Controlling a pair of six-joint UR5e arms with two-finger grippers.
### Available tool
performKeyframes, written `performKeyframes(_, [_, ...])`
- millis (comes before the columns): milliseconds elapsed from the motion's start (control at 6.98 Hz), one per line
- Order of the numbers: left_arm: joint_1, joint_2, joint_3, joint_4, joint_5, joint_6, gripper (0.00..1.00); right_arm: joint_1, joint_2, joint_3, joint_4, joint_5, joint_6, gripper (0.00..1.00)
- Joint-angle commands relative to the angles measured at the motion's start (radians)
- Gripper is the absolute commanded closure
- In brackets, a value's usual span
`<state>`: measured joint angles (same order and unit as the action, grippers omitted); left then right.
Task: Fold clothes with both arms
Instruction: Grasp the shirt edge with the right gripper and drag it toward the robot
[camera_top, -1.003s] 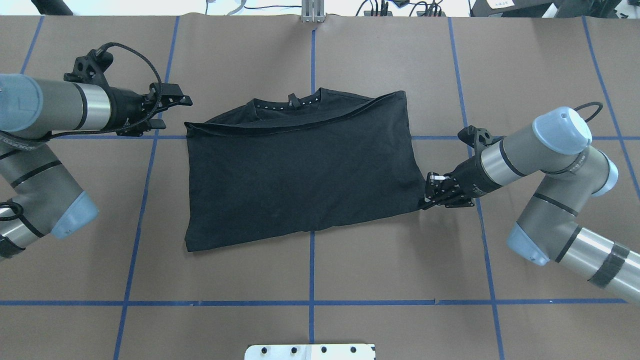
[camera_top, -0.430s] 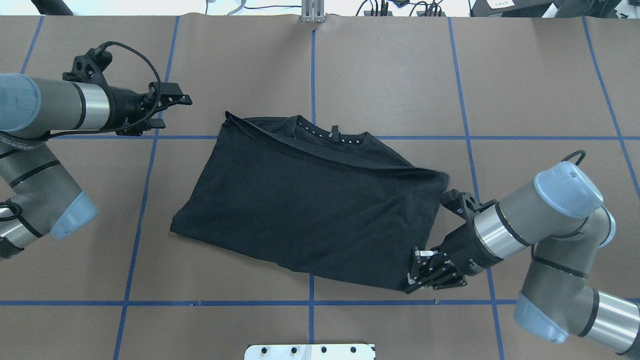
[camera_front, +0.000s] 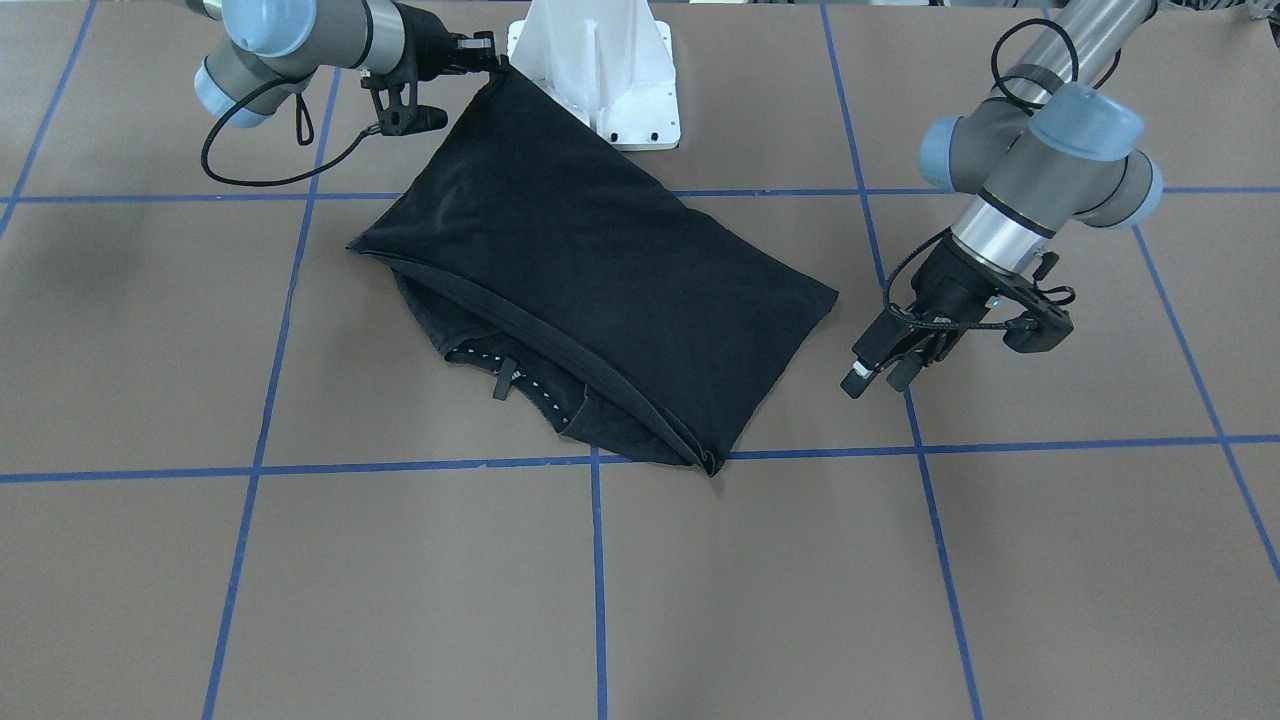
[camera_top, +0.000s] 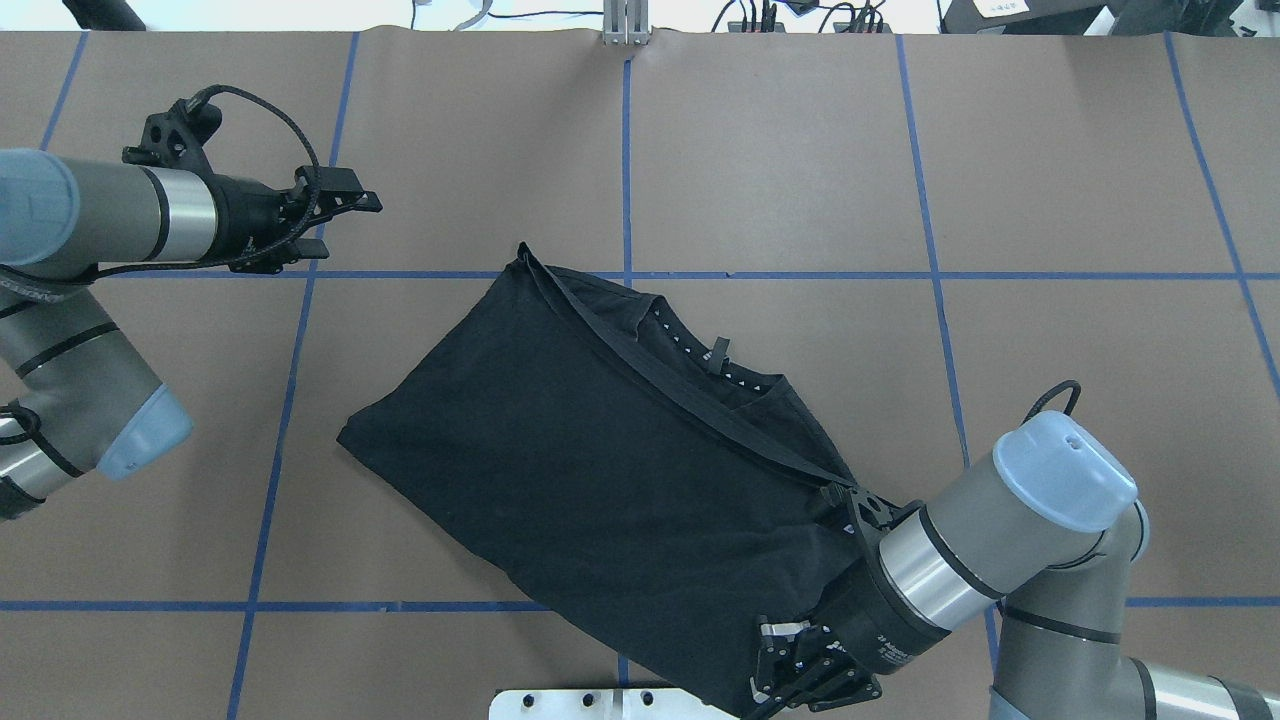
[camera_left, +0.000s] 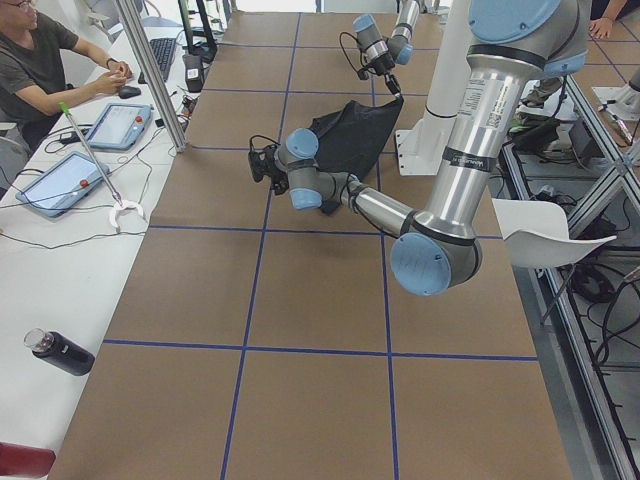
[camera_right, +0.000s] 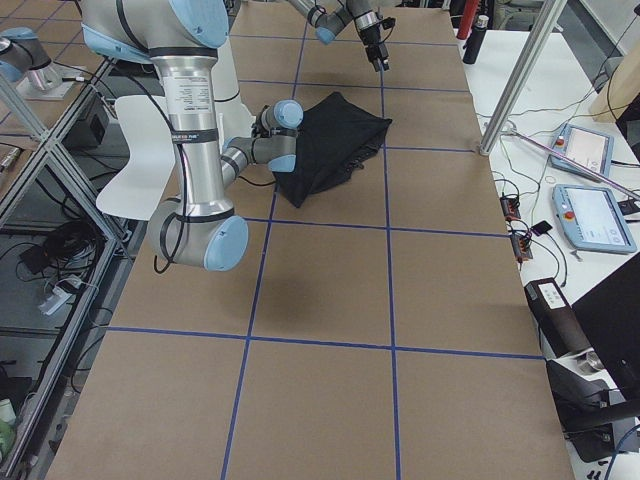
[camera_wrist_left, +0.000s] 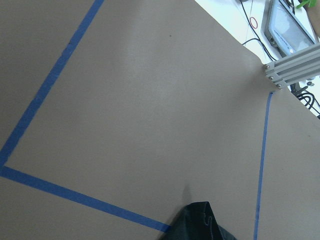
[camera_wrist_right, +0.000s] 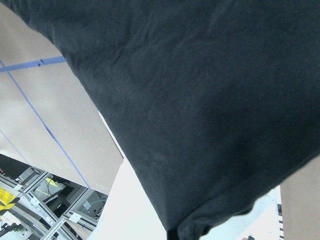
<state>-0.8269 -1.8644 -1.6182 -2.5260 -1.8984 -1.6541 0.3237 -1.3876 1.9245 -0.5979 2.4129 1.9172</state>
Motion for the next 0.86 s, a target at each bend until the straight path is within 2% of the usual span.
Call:
performKeyframes(0, [0.005,0.001,-0.002,0.000,-0.001,0.001,0.00,-0.006,-0.004,0.002,0.026,0.003,0.003,0.01])
performKeyframes(287, [0.014,0.017,-0.021,0.000,-0.008,-0.001,0.00,0.072,-0.007,0.002,0.029,-0.001,0.002,0.00])
performKeyframes(716, [0.069,0.205,-0.148,-0.007,-0.064,-0.007,0.00,0.315,-0.002,-0.010,0.023,-0.009,-0.009,0.00])
